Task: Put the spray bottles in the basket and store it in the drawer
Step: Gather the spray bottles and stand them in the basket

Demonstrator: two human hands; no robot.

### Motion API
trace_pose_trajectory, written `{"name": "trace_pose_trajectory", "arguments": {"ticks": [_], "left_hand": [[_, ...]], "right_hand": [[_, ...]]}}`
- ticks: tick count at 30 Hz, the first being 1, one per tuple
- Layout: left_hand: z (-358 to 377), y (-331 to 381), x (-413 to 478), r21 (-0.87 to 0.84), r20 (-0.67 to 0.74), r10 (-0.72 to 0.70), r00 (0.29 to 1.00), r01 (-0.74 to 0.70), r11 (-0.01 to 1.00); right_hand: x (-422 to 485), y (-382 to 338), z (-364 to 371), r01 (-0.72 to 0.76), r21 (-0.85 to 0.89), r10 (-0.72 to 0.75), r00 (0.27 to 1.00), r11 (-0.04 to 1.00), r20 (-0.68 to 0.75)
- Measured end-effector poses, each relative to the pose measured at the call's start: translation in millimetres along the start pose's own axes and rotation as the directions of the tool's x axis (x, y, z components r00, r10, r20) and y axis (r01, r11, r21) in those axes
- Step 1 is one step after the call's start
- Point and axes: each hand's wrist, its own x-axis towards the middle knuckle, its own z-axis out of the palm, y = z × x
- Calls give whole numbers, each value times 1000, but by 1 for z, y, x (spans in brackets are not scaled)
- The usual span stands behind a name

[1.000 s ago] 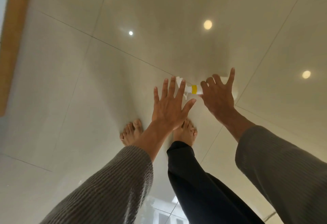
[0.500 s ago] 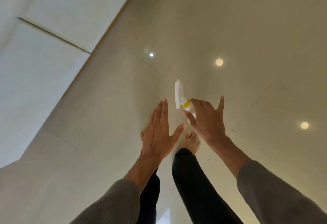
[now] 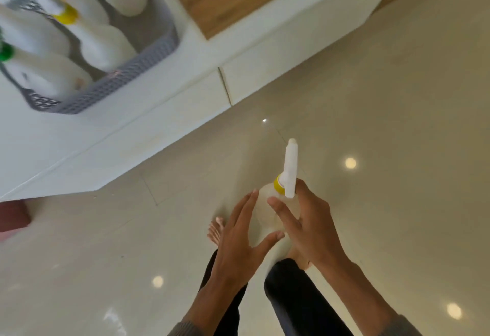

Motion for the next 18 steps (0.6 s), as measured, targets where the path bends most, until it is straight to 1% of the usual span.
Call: {"name": "trace_pose_trajectory", "arguments": {"ticks": [5,8,15,18], "left_hand": [[-58,9,-11,-69,-112,-15,994,7,998],[-97,14,-10,-97,-184,-5,983,-13,995],[-171,26,29,-82,-356,110,928,-149,985],[-191,35,57,-83,-432,126,893,-178,980]], "right_hand": [[1,-73,16,81,11,-81,994,997,66],[8,-114,29,119,28,-121,989,992,82],[55,-198,58,201,63,-197,978,978,-65],[90,-222,62,237,57,-231,968,970,-102]]}}
